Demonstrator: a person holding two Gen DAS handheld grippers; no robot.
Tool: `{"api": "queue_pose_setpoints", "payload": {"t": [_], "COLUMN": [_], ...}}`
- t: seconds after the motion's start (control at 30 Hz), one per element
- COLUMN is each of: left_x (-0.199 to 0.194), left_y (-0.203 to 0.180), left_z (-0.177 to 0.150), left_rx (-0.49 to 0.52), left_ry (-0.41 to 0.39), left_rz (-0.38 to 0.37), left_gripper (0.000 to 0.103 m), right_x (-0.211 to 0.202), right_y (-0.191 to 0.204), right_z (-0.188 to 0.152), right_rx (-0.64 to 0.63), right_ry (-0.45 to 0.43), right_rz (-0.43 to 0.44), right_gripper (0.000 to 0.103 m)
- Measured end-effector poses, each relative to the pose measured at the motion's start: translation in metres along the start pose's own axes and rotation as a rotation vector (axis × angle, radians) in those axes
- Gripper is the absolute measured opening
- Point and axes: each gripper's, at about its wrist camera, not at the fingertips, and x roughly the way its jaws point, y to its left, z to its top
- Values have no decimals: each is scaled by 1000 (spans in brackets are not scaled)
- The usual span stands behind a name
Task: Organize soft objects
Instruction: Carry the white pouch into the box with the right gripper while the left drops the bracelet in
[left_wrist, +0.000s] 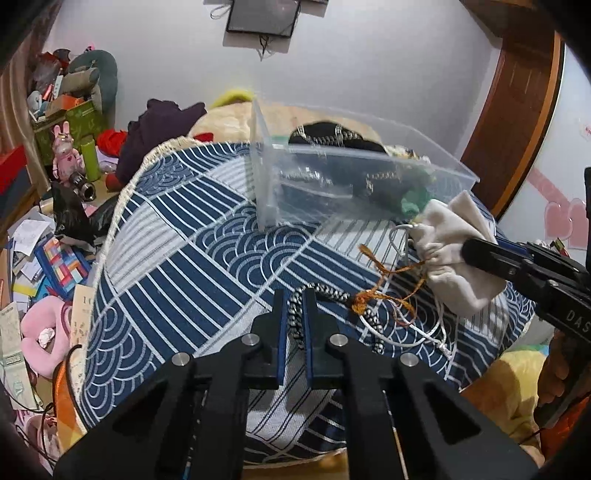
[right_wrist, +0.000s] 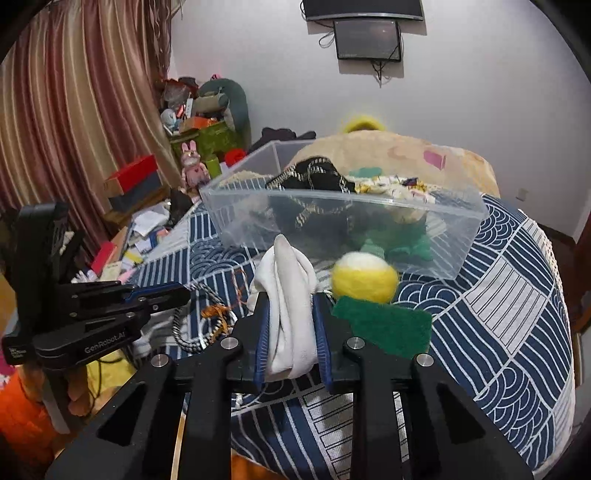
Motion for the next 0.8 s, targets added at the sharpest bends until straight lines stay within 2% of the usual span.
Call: {"api": "queue_pose_setpoints", "payload": {"t": [0.23, 0.4, 0.57, 0.67, 0.8], "left_x": [-12, -2, 17, 28, 29], "left_y": [-1, -3, -5, -5, -5], "left_z": [9, 10, 6, 4, 3], "left_rx": [9, 35, 43, 44, 47], "left_ry": [-42, 8, 63, 92, 77], "left_rz": [10, -5, -3, -2, -6], "left_gripper": [6, 7, 24, 24, 24], "right_x": [-21, -34, -43, -48, -50], "right_y": [-3, -9, -14, -17, -22], "right_z": [8, 13, 17, 18, 18], "right_rx": [26, 45, 59, 69, 83], "right_ry": [-66, -108, -135, -146, -155], "right_rz": [-7, -19, -32, -36, -45], "right_gripper": [20, 20, 20, 20, 20]}}
